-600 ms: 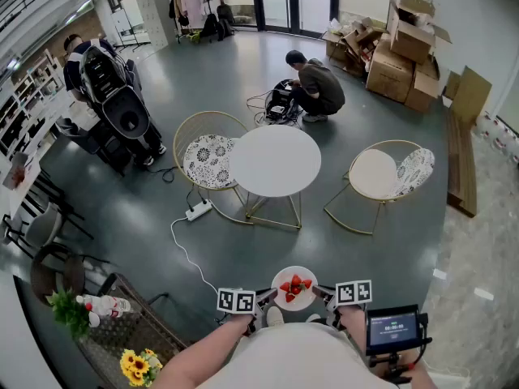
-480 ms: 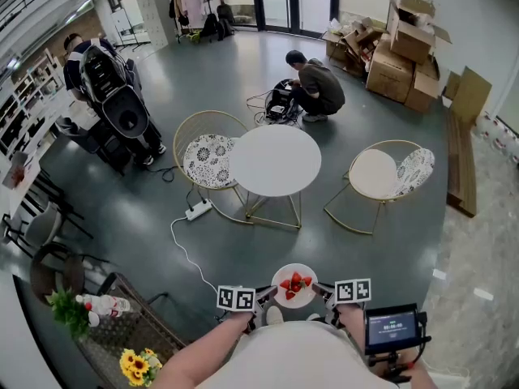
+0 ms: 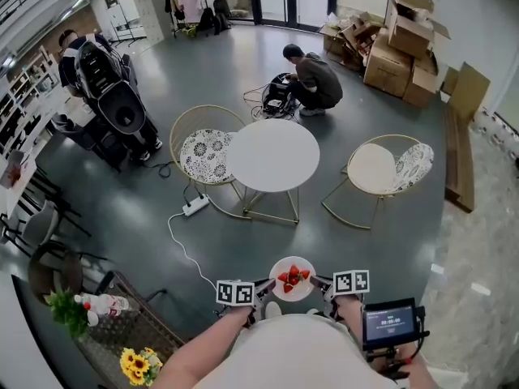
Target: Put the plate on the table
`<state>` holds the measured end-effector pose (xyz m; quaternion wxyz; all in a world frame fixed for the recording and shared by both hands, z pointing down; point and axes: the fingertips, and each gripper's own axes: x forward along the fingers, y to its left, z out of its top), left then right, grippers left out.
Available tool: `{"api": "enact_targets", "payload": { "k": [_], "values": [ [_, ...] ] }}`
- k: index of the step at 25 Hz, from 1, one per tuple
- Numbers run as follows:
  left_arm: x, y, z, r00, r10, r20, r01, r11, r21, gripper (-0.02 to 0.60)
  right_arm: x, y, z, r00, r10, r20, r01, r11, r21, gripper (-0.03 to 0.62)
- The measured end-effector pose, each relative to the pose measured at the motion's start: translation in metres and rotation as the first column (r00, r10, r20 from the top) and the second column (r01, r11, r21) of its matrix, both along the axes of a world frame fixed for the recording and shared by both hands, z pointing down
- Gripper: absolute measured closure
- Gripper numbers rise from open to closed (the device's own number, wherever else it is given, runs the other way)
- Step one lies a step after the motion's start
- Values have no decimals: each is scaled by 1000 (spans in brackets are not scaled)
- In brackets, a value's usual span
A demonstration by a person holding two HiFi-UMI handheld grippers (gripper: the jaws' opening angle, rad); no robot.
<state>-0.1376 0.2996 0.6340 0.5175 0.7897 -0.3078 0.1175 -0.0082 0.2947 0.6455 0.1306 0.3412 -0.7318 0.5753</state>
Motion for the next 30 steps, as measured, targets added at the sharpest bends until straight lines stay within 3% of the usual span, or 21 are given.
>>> {"api": "enact_targets", "payload": {
  "k": [8, 17, 30],
  "values": [
    [-5, -14, 2, 1000, -21, -8, 21, 1000, 8, 555, -4, -16, -3, 1000, -11, -15, 11, 999, 35, 563],
    [-25, -20, 6, 999, -33, -15, 33, 999, 6, 556, -25, -22, 2, 1000, -14, -23, 15, 999, 30, 563],
    [-27, -13, 10, 999, -34, -19, 34, 999, -19, 555, -27, -15, 4, 999, -29, -41, 30, 999, 11, 563]
  ]
}}
